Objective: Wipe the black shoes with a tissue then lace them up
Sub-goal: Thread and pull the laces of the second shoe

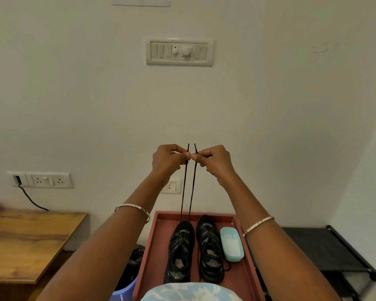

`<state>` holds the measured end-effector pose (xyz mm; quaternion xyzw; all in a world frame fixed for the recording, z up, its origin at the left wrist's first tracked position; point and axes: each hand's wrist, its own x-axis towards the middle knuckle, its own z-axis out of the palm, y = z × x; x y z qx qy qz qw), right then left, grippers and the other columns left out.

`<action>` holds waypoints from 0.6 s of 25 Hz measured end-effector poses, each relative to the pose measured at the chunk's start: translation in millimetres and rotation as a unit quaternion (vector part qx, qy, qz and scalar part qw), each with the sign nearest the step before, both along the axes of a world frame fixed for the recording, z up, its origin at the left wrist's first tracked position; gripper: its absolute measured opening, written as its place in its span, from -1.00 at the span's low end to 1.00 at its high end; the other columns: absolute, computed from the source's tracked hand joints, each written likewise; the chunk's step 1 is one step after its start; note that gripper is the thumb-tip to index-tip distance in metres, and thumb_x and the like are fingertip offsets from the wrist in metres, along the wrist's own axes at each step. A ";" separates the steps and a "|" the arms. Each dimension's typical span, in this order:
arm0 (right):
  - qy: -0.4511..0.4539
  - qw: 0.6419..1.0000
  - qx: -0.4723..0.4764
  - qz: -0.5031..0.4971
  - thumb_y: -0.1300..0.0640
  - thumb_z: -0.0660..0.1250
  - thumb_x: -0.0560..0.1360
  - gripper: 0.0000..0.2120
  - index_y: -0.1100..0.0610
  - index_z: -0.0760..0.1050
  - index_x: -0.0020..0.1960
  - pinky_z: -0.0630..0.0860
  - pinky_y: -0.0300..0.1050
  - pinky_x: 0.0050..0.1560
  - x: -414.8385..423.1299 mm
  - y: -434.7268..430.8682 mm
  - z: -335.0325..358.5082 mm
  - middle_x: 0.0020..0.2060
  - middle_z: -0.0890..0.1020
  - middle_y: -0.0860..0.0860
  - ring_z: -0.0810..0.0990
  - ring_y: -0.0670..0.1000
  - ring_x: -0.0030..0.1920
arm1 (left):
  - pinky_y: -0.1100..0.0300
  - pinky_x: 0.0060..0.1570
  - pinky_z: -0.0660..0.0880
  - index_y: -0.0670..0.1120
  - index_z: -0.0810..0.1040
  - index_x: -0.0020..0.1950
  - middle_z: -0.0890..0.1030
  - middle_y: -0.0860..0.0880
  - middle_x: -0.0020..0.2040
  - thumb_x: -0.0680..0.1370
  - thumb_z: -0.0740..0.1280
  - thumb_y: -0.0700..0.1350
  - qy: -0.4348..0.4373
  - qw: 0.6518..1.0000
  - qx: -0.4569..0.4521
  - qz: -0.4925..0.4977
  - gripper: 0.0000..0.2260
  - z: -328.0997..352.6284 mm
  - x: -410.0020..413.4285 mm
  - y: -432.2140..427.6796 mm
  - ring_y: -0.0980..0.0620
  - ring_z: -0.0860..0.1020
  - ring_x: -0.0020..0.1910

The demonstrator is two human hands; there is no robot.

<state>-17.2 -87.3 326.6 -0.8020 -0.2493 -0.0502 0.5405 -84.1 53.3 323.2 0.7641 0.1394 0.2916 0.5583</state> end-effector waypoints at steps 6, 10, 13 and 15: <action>0.004 1.000 0.015 0.007 0.03 0.52 0.47 -0.80 0.14 0.73 0.00 0.57 -0.03 -0.11 -0.1 3.1 -6.1 -0.24 0.70 0.11 0.62 0.00 -0.19 | 0.13 -0.09 0.60 -0.14 0.69 -0.07 0.73 -0.11 -0.10 0.50 0.49 -0.15 0.026 0.997 -0.051 -0.044 -0.93 2.8 -2.6 6.4 0.03 0.72 -0.12; 0.000 0.999 0.044 0.013 0.06 0.51 0.49 -0.81 0.13 0.73 0.04 0.63 -0.05 0.04 0.1 5.0 -9.1 -0.11 0.74 0.02 0.68 -0.05 -0.06 | 0.09 0.03 0.55 -0.13 0.66 -0.04 0.73 -0.09 -0.04 0.54 0.44 -0.17 0.054 0.990 -0.085 -0.102 -0.96 5.5 -4.3 12.4 0.03 0.69 0.01; 0.056 0.993 0.100 0.025 0.13 0.50 0.50 -0.81 0.16 0.70 0.09 0.64 -0.13 -0.03 -1.6 3.1 -14.8 -0.16 0.75 0.05 0.73 -0.03 -0.14 | 0.08 0.12 0.57 -0.11 0.66 -0.01 0.72 -0.06 -0.04 0.57 0.41 -0.17 0.074 0.971 -0.143 -0.174 -0.95 0.5 -4.1 15.1 0.03 0.67 0.00; 0.094 0.987 0.127 0.033 0.13 0.53 0.48 -0.75 0.18 0.63 0.11 0.67 -0.14 -0.09 -3.0 0.7 -19.3 -0.16 0.74 0.11 0.74 0.01 -0.17 | 0.09 0.15 0.57 -0.10 0.68 0.00 0.71 -0.05 -0.06 0.57 0.41 -0.17 0.088 0.953 -0.210 -0.199 -0.93 -4.5 -4.1 14.5 0.03 0.66 0.01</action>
